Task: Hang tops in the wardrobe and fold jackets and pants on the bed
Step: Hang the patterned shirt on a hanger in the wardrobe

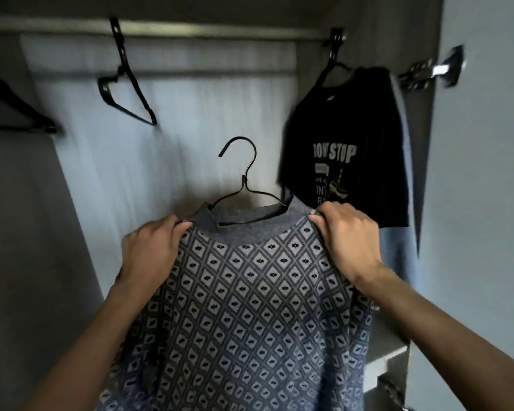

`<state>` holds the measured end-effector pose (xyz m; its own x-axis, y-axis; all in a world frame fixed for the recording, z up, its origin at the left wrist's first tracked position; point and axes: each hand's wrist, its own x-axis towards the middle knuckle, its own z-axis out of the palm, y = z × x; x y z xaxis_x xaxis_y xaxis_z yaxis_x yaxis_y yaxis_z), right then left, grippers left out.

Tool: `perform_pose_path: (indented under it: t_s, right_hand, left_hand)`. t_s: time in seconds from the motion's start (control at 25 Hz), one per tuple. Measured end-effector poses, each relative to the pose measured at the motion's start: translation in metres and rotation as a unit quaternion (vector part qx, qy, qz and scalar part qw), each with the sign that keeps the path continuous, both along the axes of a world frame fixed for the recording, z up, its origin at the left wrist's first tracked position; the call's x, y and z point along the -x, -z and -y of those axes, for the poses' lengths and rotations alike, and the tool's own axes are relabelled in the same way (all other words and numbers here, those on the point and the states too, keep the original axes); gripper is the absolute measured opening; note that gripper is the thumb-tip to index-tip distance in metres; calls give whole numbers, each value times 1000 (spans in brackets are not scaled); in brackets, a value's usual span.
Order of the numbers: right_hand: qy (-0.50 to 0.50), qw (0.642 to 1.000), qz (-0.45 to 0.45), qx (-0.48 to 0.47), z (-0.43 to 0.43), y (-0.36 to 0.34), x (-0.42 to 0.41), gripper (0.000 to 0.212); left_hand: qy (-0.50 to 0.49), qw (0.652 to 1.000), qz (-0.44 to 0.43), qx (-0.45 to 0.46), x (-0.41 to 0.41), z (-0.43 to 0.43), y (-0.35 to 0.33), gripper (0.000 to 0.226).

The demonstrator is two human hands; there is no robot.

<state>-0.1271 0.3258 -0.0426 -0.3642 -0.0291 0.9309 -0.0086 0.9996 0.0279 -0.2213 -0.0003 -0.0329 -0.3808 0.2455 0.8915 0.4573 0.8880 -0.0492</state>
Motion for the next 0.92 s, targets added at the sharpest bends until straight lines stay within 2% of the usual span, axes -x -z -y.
perform_pose_path:
  t_s: [0.12,0.24,0.44,0.52,0.68,0.84,0.92]
  right_hand:
    - [21,999,-30,-14,-9,-45,-48,33]
    - [58,997,-10,-41,-16,-97,-87,33]
    - [-5,982,189,-7,-27,-149,-135,39]
    - [-23,976,215,-9,-31,-156,-149,39]
    - [-33,980,198,-13,-33,-155,-164,29]
    - [50,991,123,-24,-30,-167,-167,25]
    - [89,990,110,-25,-27,-183,-163,31]
  left_hand:
    - [-10,999,-34,-34,-43,-9,-39,51]
    - [9,996,-44,-71,-70,-19,-73,55]
    - [43,993,-76,-75,-88,-32,-111,55]
    - [52,992,-85,-74,-93,-34,-119,54]
    - [66,993,-65,-66,-96,-42,-132,53]
    - [100,991,-18,-87,-89,-62,-150,38]
    - [110,990,13,-92,-82,-72,-158,42]
